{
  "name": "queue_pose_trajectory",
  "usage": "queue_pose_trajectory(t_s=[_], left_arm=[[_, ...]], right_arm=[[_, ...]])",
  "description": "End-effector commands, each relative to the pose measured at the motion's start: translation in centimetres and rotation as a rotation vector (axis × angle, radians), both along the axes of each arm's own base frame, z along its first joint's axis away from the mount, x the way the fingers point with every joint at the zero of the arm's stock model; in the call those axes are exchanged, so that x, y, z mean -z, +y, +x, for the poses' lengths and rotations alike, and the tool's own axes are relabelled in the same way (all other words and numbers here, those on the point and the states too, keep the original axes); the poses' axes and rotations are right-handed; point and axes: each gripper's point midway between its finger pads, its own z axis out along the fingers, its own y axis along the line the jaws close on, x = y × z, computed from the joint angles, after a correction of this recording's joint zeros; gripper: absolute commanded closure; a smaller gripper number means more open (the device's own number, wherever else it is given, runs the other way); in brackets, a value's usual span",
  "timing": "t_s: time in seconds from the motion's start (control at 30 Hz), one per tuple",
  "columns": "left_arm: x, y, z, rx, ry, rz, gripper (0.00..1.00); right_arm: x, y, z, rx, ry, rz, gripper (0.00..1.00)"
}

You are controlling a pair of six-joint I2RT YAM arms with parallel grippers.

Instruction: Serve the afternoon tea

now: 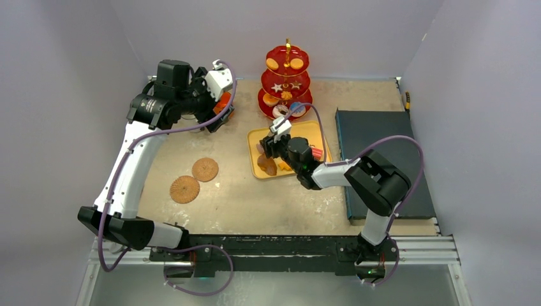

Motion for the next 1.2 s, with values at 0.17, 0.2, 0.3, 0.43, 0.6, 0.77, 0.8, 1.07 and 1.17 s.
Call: queue_pose_trajectory(t_s=[0.17,0.2,0.3,0.43,0.6,0.77,0.8,1.07,1.17], left_arm=[[-1.4,-0.1,-0.2,0.010,-0.045,-0.026,0.03],[-1.4,-0.1,-0.2,0.010,-0.046,-0.026,0.03],[-1.4,0.0,-0.2,0.010,-0.045,-0.023,0.03],[-1.5,0.0,-0.1,0.009,-0.051,-0.018,0.03],[-1.7,-0.2,0.3,0.011,-0.065,-0.031,0.03],[-3.8,-2.3,3.4,0.024,-0.130,-0.136,0.04],[-4.4,-3.0,4.3,0.035,-0.144,-0.162,0.05],[-6.1,-9.8,11.9,0.172,-0.202,-0.322,0.05],[-7.0,-11.7,14.2,0.189,-0.251,-0.376,0.05]], right_arm=[[-2.7,-1.2,0.6,0.056,-0.099,-0.009,0.56],[-3.3,-1.1,0.7,0.056,-0.110,0.000,0.57],[-5.3,-1.0,1.0,0.063,-0.144,0.026,0.62],[-8.9,-1.5,1.7,0.084,-0.200,0.062,0.64],[-13.5,-3.4,2.6,0.127,-0.263,0.119,0.65],[-15.8,-6.3,3.2,0.174,-0.278,0.154,0.65],[-15.9,-6.7,3.2,0.185,-0.277,0.156,0.65],[-14.2,-9.9,1.8,0.264,-0.230,0.147,0.64],[-13.8,-10.7,1.4,0.286,-0.213,0.147,0.63]])
